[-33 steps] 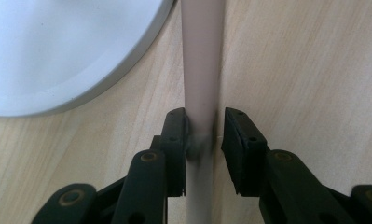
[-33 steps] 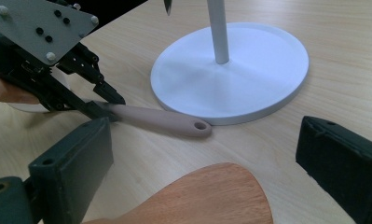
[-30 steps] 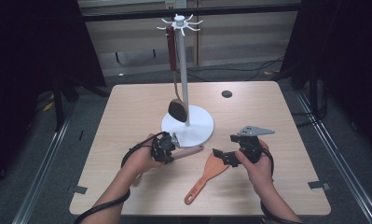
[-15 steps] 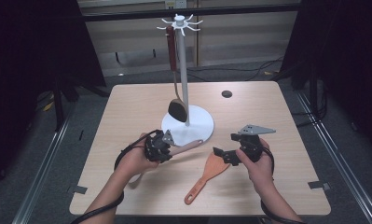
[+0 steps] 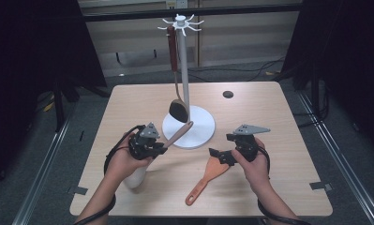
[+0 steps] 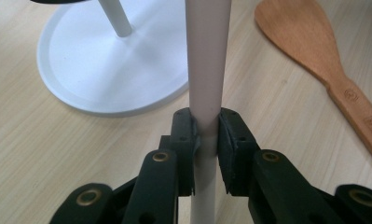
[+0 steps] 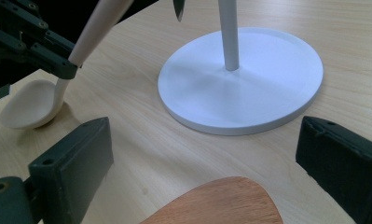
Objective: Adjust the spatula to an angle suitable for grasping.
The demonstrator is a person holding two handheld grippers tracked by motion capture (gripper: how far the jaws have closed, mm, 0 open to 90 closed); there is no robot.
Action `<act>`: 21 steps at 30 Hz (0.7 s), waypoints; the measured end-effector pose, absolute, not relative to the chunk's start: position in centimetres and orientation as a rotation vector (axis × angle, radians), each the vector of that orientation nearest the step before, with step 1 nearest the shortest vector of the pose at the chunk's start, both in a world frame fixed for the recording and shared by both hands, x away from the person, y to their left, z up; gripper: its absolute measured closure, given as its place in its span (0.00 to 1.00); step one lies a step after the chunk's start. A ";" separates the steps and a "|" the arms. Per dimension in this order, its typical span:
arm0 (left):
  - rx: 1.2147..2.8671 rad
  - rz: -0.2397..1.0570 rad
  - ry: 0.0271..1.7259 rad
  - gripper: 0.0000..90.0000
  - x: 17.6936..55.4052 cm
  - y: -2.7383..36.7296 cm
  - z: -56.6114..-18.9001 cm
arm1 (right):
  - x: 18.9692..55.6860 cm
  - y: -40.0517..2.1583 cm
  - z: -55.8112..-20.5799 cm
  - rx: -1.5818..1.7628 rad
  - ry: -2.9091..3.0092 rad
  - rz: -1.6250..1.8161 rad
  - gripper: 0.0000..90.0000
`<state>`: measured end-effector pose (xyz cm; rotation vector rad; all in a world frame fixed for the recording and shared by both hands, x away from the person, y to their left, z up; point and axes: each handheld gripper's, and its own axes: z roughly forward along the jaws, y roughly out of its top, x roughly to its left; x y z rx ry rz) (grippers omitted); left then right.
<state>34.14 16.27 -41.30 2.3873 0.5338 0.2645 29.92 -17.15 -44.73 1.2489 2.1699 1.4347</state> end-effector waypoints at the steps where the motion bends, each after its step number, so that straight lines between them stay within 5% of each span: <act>1: 2.363 0.259 0.539 0.86 34.1 16.4 -41.2 | 29.9 -17.2 -44.8 1.246 2.171 1.435 0.04; 21: 1.971 0.312 0.667 0.86 33.3 17.9 -39.5 | 30.0 -17.4 -44.8 1.263 2.159 1.445 0.04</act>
